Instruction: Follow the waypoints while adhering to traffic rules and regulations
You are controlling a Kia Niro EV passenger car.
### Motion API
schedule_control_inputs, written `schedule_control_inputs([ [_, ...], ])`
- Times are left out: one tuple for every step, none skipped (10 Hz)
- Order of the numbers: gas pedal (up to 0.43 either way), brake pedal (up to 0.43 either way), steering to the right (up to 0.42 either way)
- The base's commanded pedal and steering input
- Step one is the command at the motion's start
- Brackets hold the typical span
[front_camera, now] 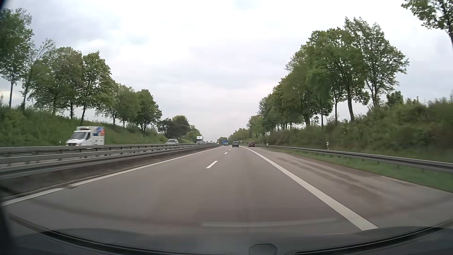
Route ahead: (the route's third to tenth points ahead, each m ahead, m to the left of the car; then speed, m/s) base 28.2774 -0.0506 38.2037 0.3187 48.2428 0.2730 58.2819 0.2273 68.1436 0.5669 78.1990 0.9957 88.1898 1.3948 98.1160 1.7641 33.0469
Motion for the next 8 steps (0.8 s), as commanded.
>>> schedule_control_inputs([
  [0.350,0.000,-0.004],
  [0.350,0.000,-0.004],
  [0.350,0.000,-0.004],
  [0.350,0.000,-0.004],
  [0.350,0.000,-0.004],
  [0.350,0.000,-0.004],
  [0.350,0.000,-0.005],
  [0.350,0.000,-0.005],
])
